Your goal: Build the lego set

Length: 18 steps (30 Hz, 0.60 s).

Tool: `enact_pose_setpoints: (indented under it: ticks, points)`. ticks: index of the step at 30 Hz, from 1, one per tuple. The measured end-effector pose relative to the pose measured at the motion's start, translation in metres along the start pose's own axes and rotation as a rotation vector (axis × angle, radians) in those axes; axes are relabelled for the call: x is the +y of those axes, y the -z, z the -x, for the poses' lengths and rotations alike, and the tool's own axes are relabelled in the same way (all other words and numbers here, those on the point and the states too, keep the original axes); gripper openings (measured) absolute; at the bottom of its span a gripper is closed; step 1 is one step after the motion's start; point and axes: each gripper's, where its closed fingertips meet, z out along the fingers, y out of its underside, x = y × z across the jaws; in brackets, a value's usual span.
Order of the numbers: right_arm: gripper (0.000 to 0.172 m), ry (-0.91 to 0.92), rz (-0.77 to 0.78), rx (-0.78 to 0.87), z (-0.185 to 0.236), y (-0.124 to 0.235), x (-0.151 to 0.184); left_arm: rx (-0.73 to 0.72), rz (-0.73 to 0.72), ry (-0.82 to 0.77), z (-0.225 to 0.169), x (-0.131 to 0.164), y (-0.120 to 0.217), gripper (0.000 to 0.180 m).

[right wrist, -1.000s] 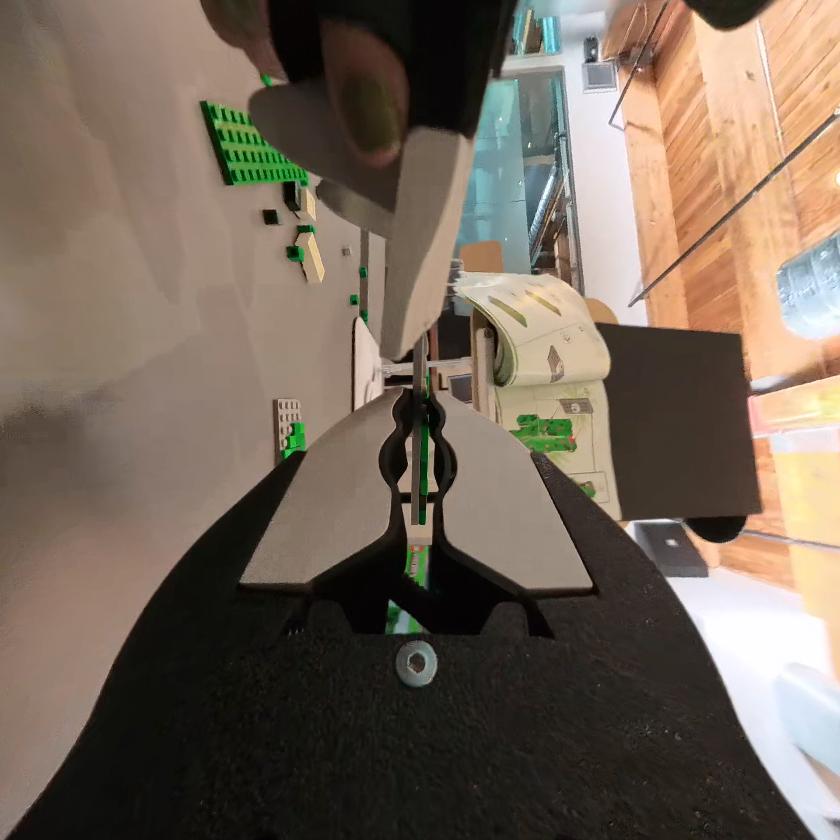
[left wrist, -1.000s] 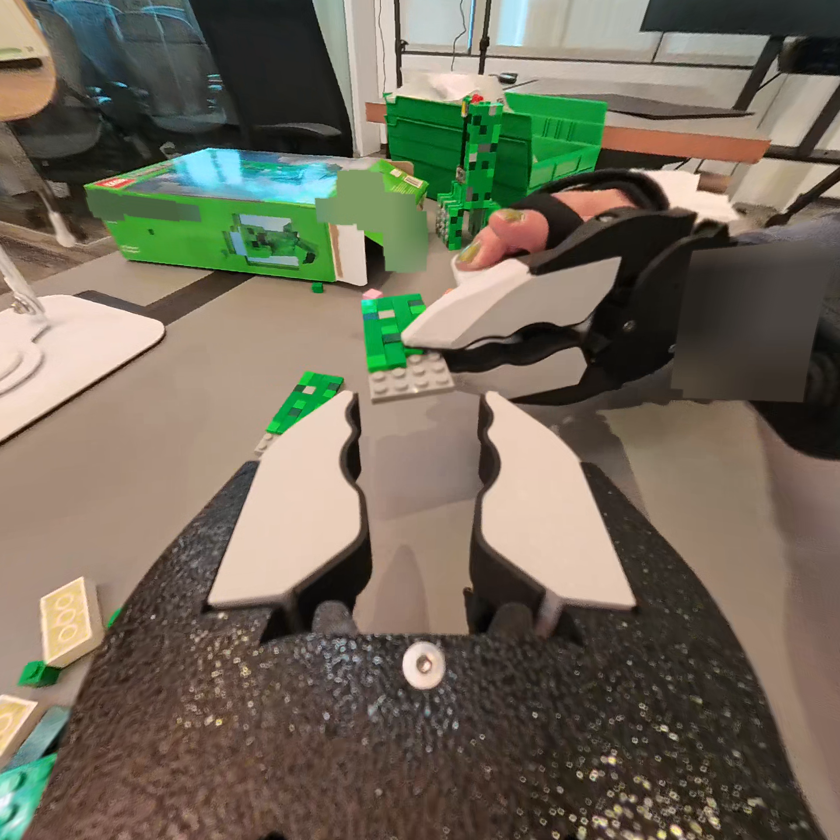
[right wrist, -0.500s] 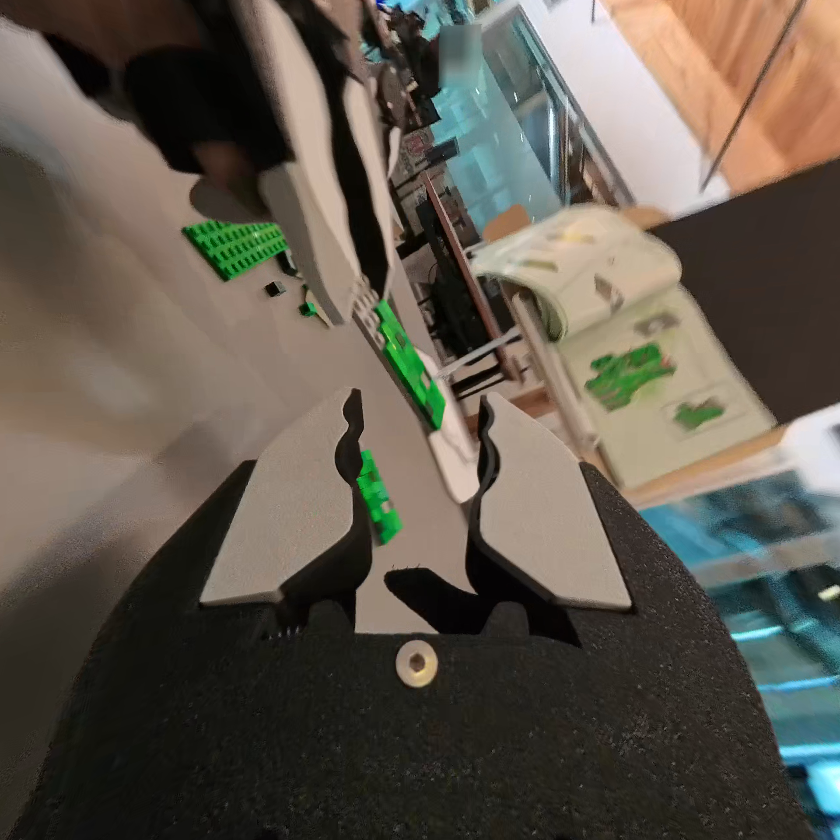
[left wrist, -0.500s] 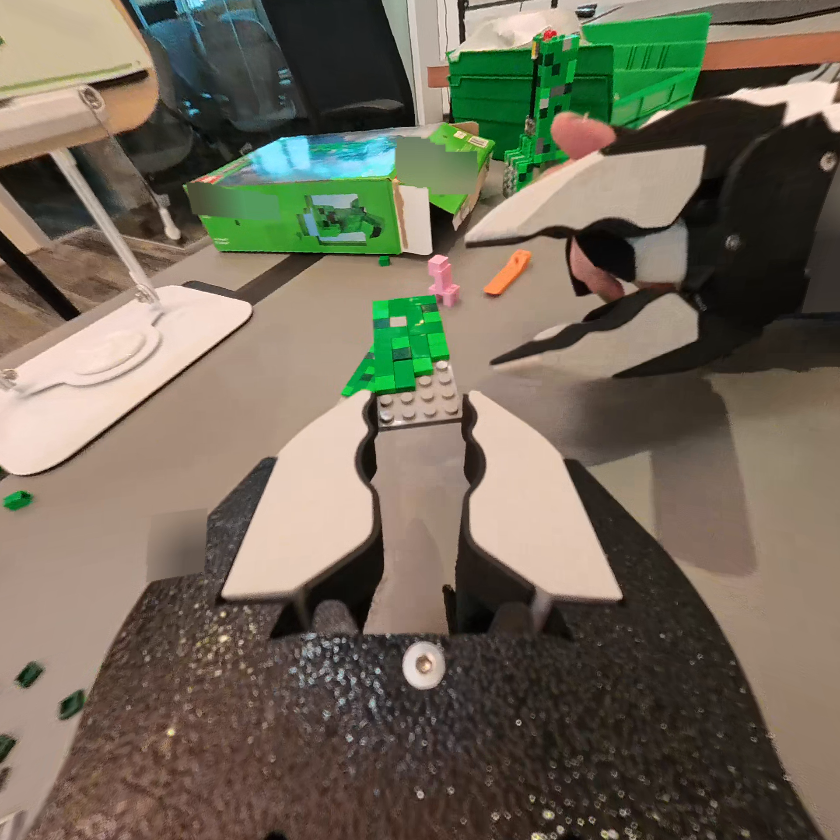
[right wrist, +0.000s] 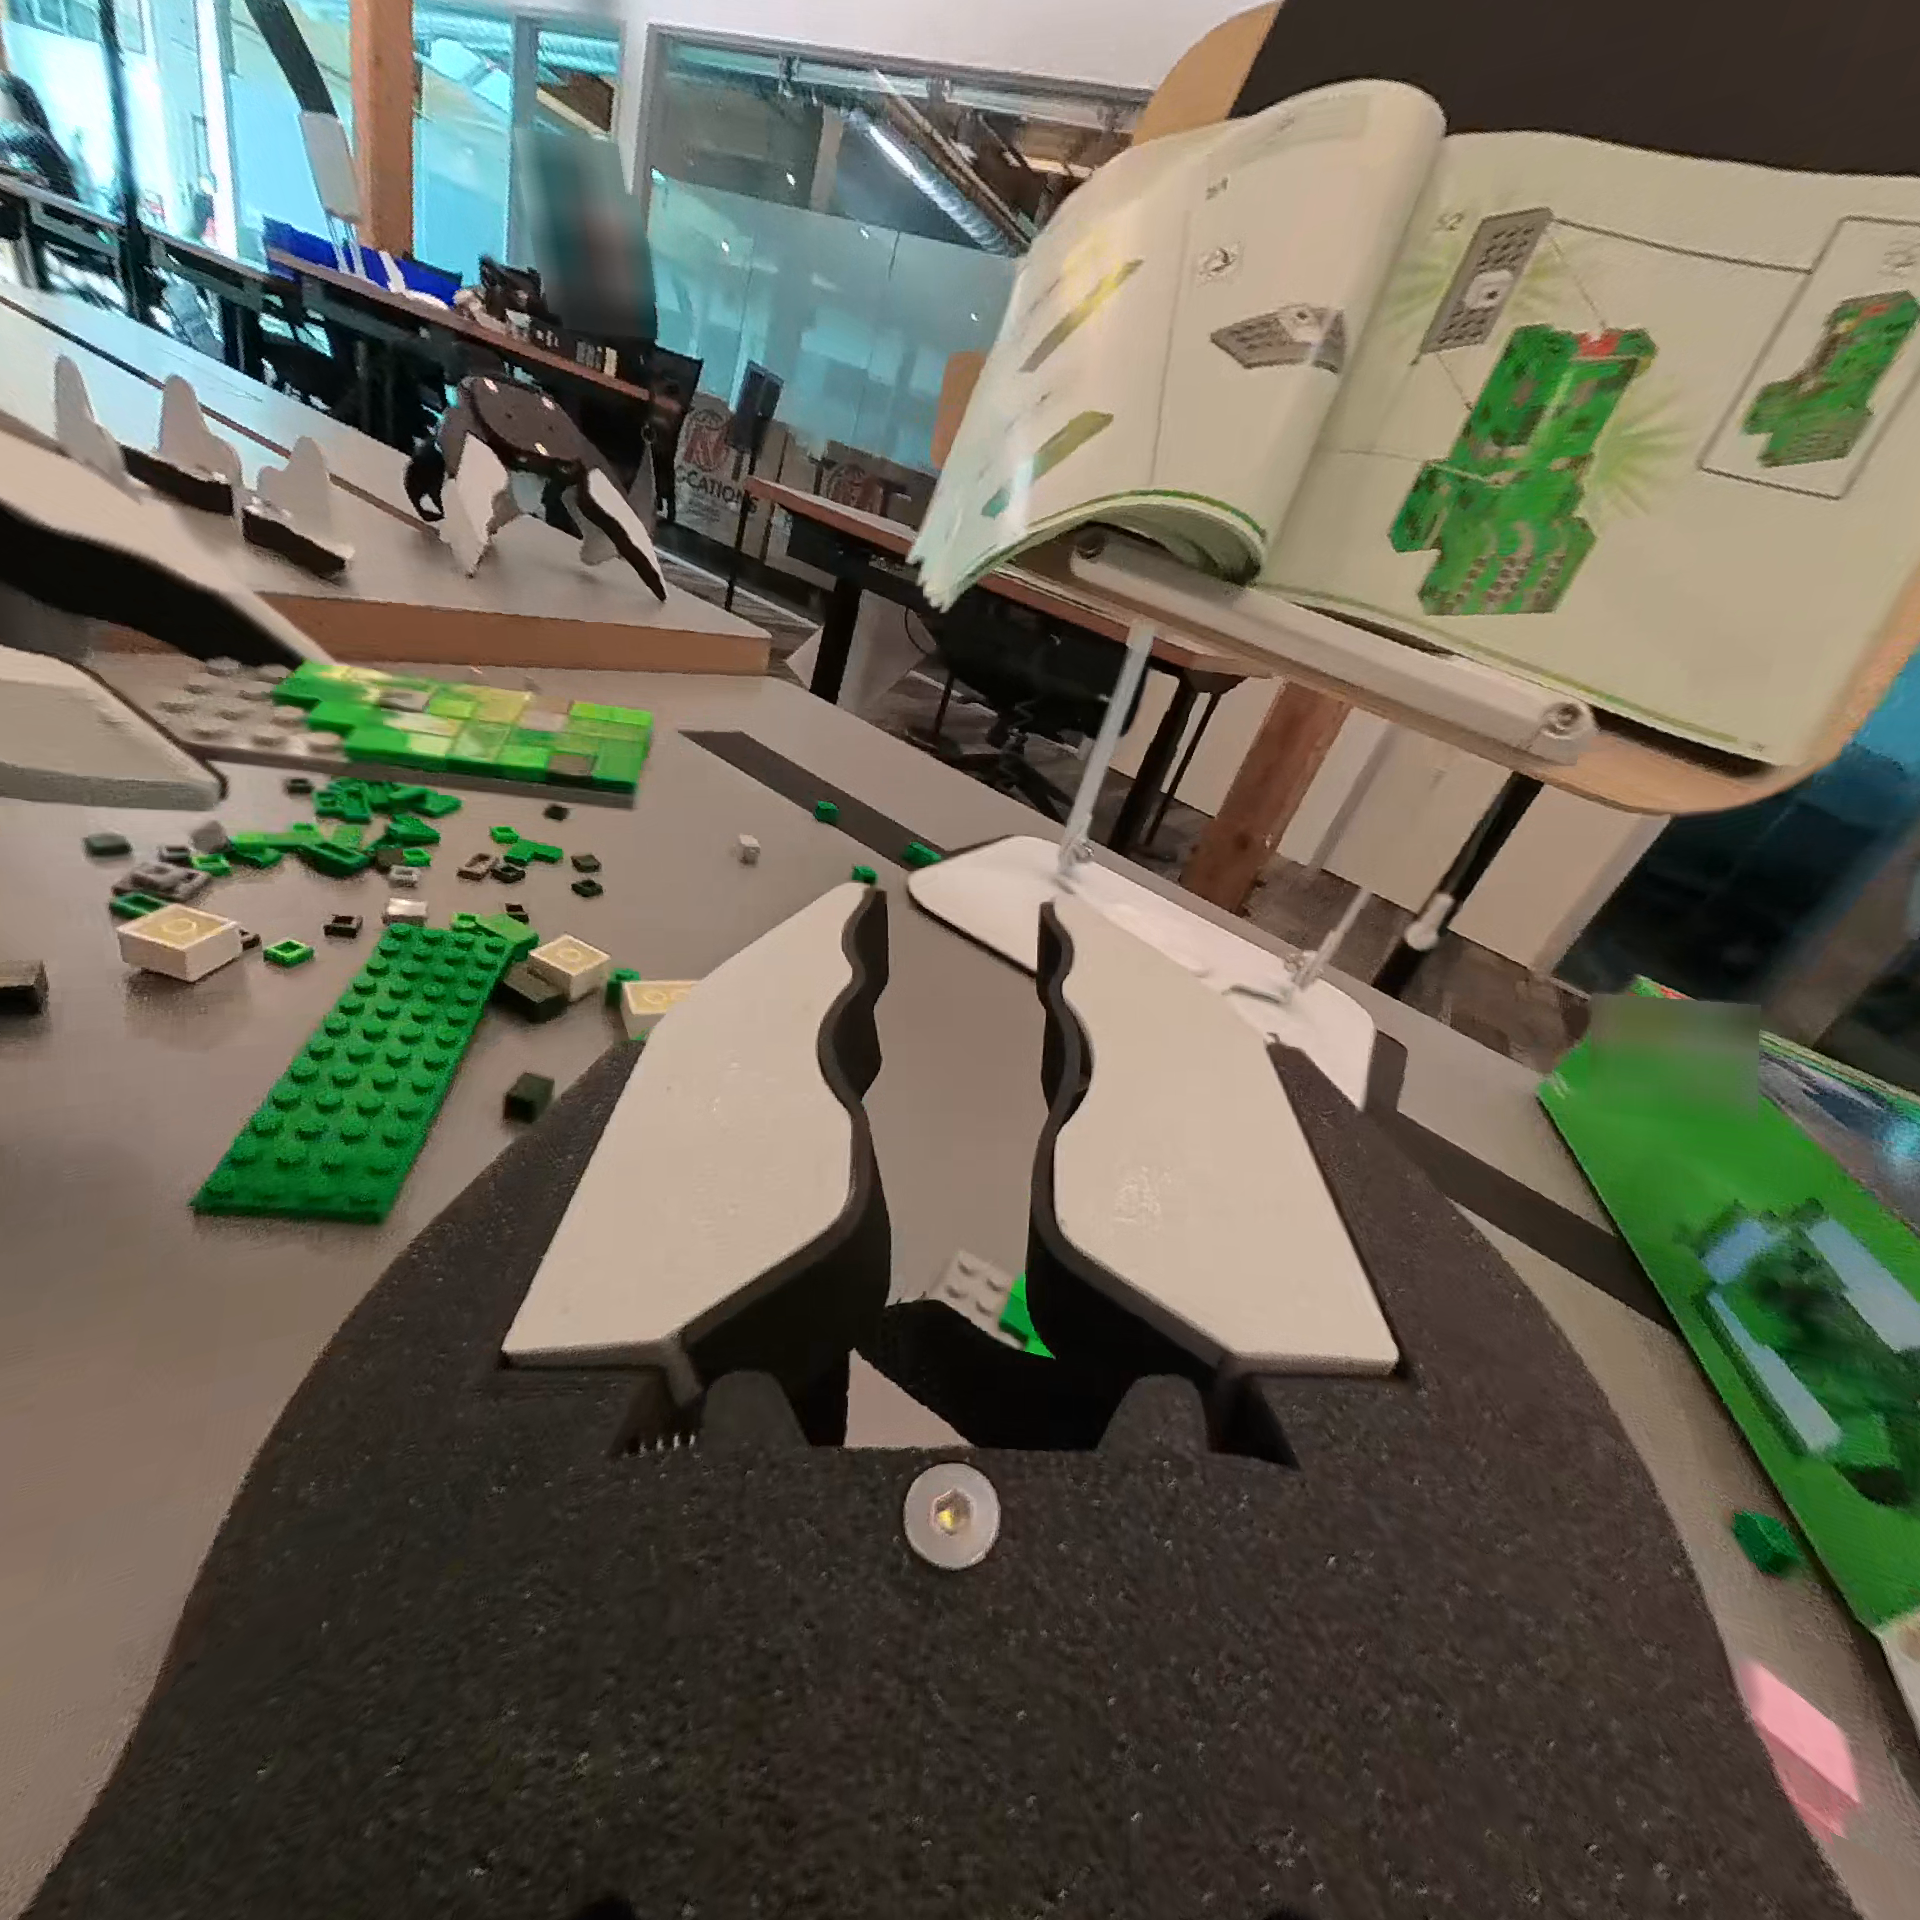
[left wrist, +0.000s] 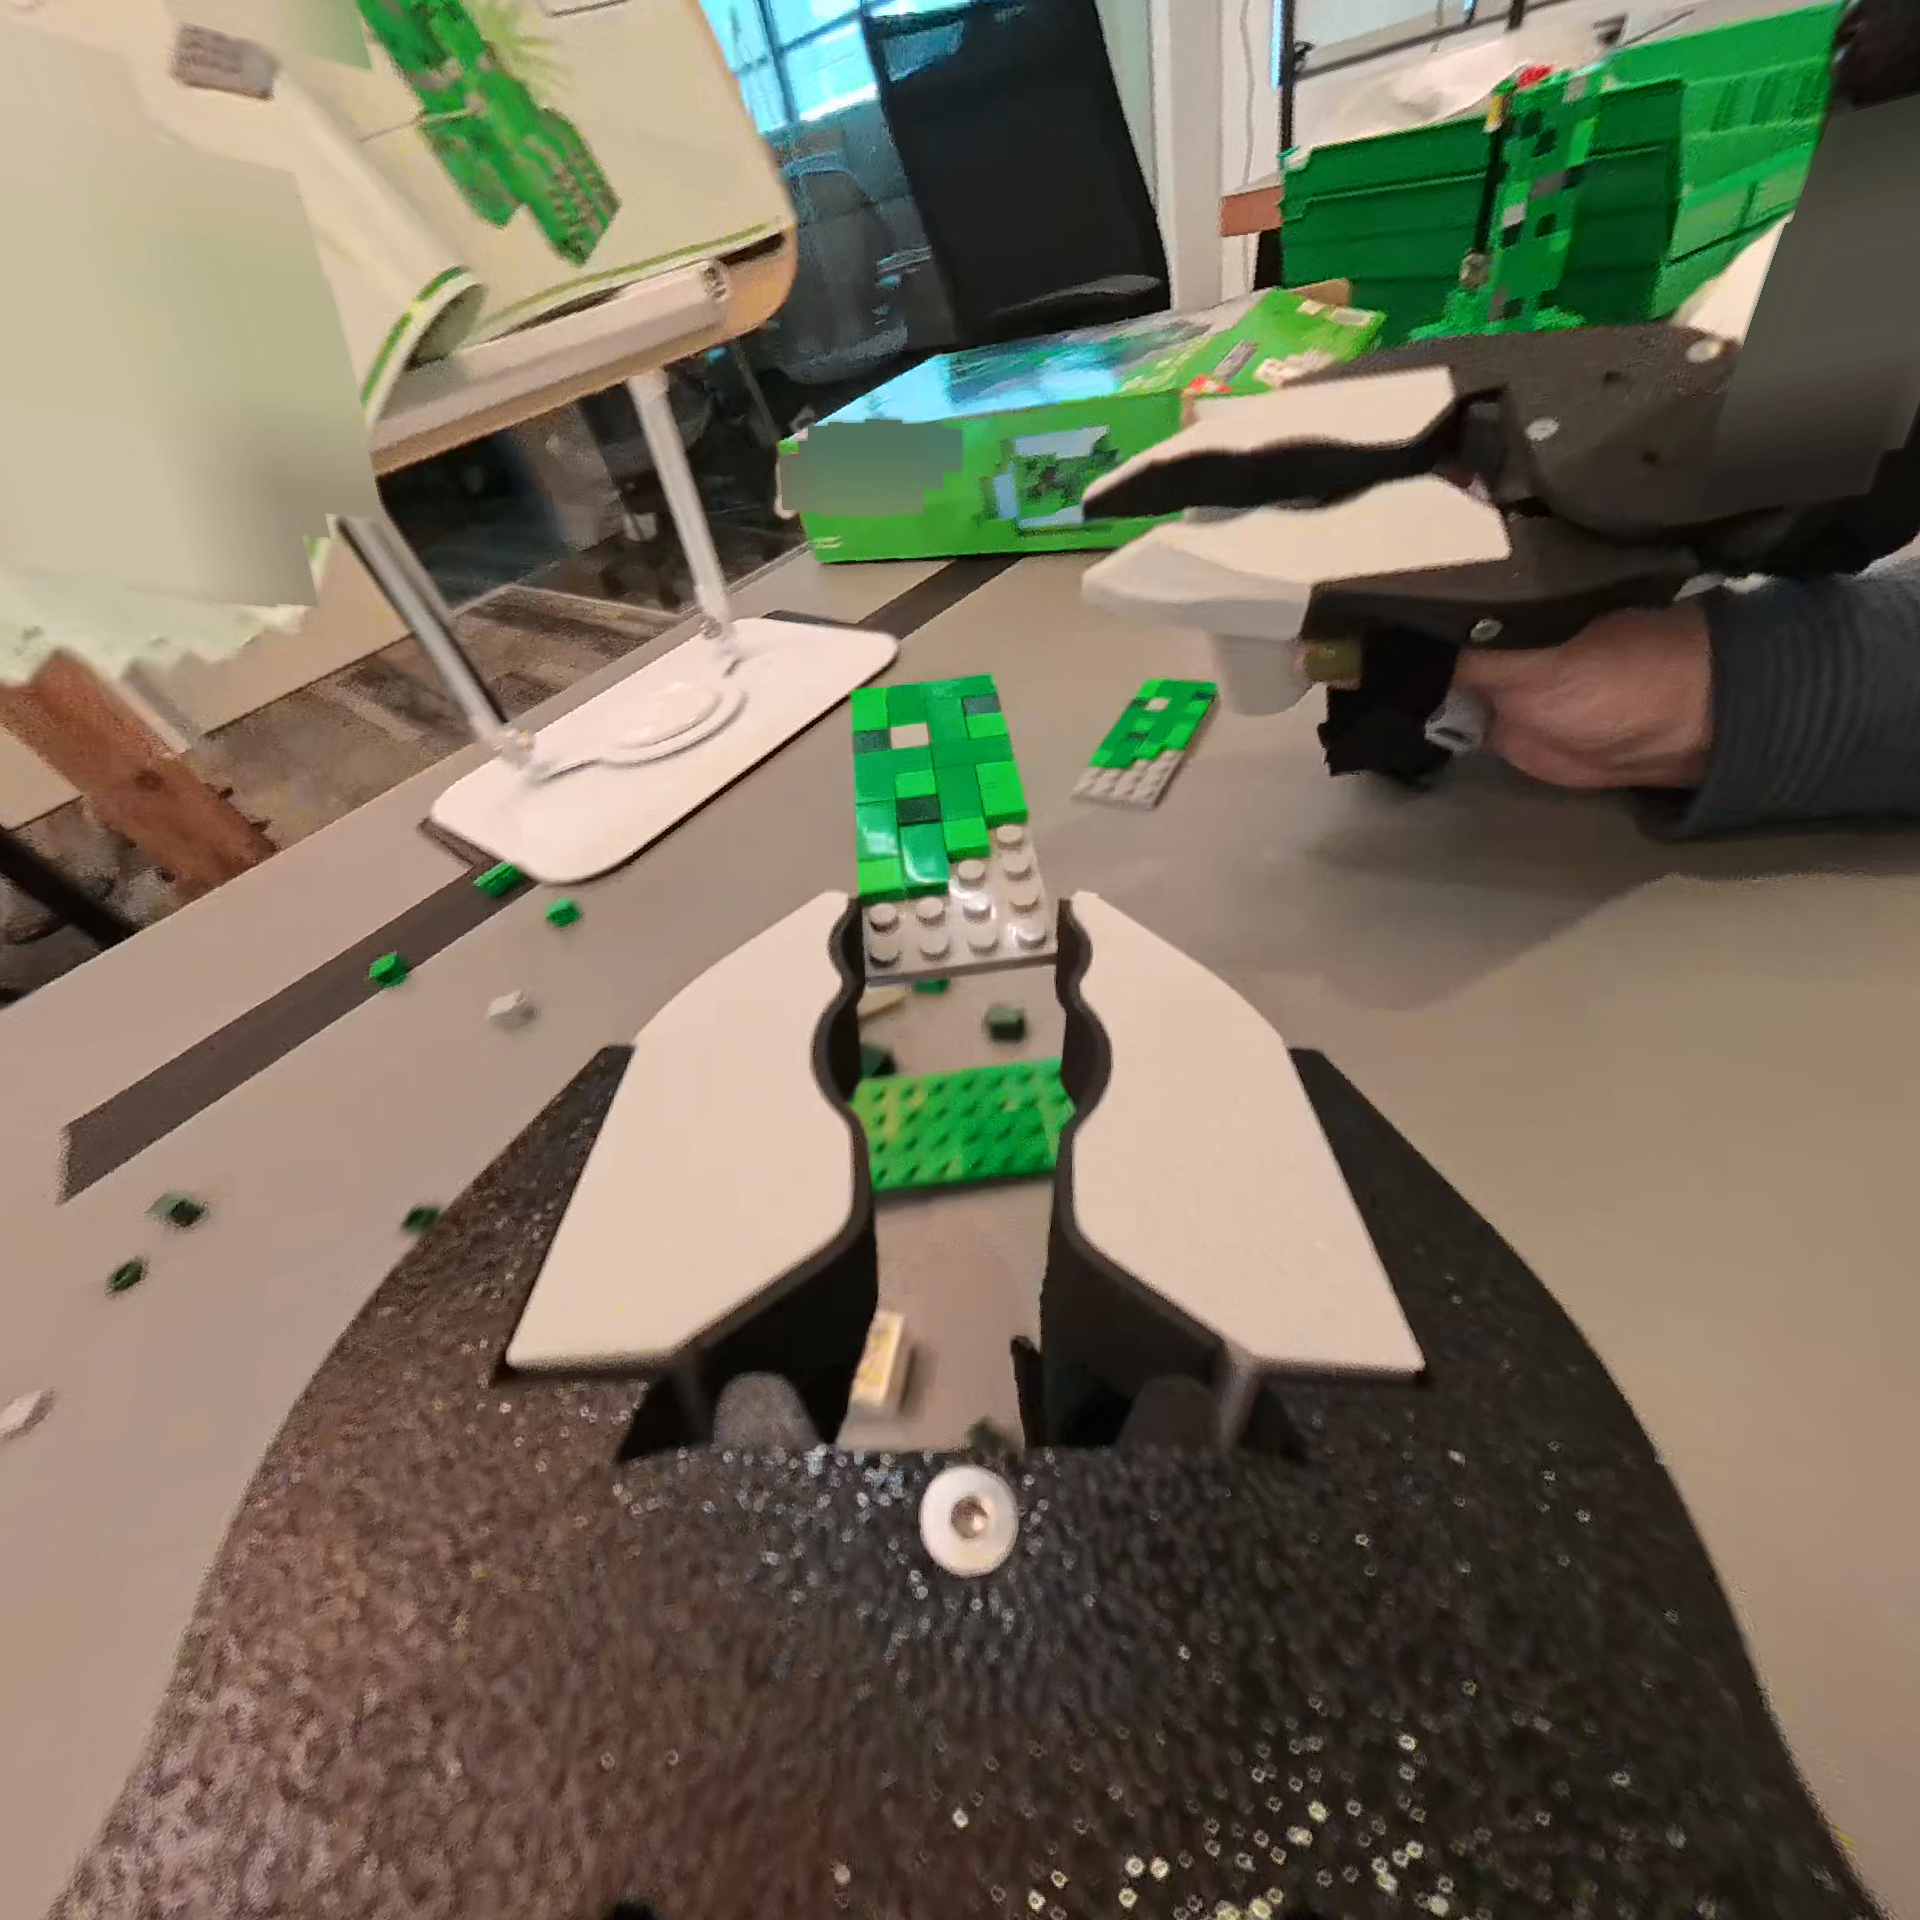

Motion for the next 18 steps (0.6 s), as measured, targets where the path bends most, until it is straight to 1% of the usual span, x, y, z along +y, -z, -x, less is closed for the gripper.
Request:
enact_pose_setpoints:
  ticks: [1, 4, 8, 11, 18]
  points:
    - [0.025, -0.004, -0.015, -0.010, 0.004, -0.004, -0.002, -0.017, 0.006, -0.001, 0.009, 0.008, 0.012, 0.035]
    - [0.022, 0.018, -0.018, -0.006, 0.008, -0.009, -0.003, -0.029, 0.024, 0.014, 0.020, 0.019, 0.035, 0.035]
    - [0.018, 0.037, -0.015, 0.009, 0.007, -0.013, -0.002, -0.017, 0.022, 0.057, 0.029, 0.027, 0.054, 0.035]
    - [0.016, 0.044, -0.012, 0.014, 0.009, -0.015, -0.001, -0.014, 0.019, 0.075, 0.033, 0.026, 0.057, 0.035]
    - [0.014, 0.094, -0.008, 0.028, 0.011, -0.015, 0.000, 0.002, 0.067, 0.004, 0.024, 0.034, 0.050, 0.035]
